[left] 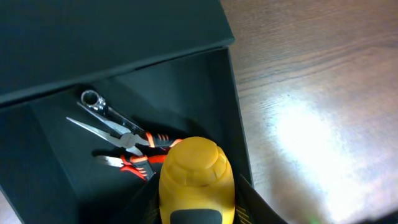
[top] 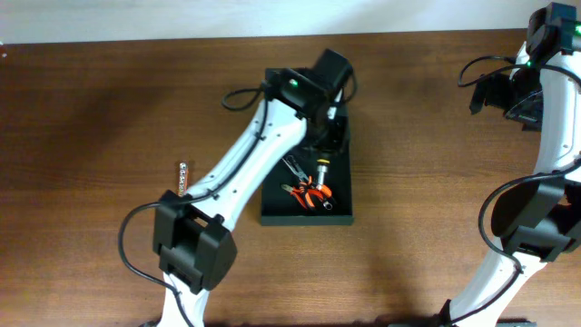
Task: Pack container
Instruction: 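Lift the screwdriver with the left gripper and carry it over the box, then lower the screwdriver into the box and open the left gripper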
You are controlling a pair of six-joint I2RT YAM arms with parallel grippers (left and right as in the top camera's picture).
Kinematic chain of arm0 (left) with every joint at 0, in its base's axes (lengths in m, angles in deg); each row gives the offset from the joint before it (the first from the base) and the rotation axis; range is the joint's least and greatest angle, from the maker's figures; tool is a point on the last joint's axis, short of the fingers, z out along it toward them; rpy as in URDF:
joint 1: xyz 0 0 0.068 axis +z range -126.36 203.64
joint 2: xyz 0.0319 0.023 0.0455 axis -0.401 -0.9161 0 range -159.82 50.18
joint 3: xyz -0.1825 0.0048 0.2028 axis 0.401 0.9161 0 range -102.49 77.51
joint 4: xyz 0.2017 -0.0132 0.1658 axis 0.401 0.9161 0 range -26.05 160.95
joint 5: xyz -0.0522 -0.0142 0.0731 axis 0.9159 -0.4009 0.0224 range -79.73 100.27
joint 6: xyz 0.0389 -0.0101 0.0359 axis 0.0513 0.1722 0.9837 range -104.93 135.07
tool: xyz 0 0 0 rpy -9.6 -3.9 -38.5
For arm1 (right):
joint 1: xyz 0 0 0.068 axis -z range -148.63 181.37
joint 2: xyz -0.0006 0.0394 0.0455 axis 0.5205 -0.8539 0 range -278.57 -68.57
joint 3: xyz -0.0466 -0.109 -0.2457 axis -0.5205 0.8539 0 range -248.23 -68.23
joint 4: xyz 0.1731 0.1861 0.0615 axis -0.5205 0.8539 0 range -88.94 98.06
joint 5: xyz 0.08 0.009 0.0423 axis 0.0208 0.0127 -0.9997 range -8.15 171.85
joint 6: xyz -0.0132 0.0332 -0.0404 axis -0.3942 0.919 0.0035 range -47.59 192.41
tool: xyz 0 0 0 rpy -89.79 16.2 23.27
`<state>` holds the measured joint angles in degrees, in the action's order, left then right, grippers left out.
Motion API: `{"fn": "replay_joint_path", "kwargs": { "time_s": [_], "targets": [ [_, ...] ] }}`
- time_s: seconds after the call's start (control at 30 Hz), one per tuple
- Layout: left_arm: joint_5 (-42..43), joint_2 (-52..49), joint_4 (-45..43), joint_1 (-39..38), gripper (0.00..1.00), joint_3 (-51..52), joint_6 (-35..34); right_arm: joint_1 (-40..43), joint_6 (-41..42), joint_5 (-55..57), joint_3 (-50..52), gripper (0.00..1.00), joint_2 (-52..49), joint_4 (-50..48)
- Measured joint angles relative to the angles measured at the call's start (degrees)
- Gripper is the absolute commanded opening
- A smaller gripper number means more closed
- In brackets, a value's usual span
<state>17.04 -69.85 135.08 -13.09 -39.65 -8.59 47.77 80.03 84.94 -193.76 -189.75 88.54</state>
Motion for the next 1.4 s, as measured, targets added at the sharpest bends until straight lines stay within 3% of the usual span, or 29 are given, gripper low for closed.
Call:
{"fn": "replay_joint_path", "kwargs": {
  "time_s": [0.27,0.57,1.4],
  "targets": [
    [-6.43,-2.69,0.00,-3.98,0.26,-0.02,-8.39,0.00,0.00,0.00,0.00,0.99,0.00,0.00],
    [-10.49,-6.86,-3.19,-2.73,0.25,0.09,-11.78,0.00,-0.02,0.00,0.00,0.99,0.00,0.00],
    [-5.66,-11.89,-4.11,-2.64,0.25,0.11,-15.23,0.00,0.02,0.00,0.00,0.99,0.00,0.00]
  ]
}}
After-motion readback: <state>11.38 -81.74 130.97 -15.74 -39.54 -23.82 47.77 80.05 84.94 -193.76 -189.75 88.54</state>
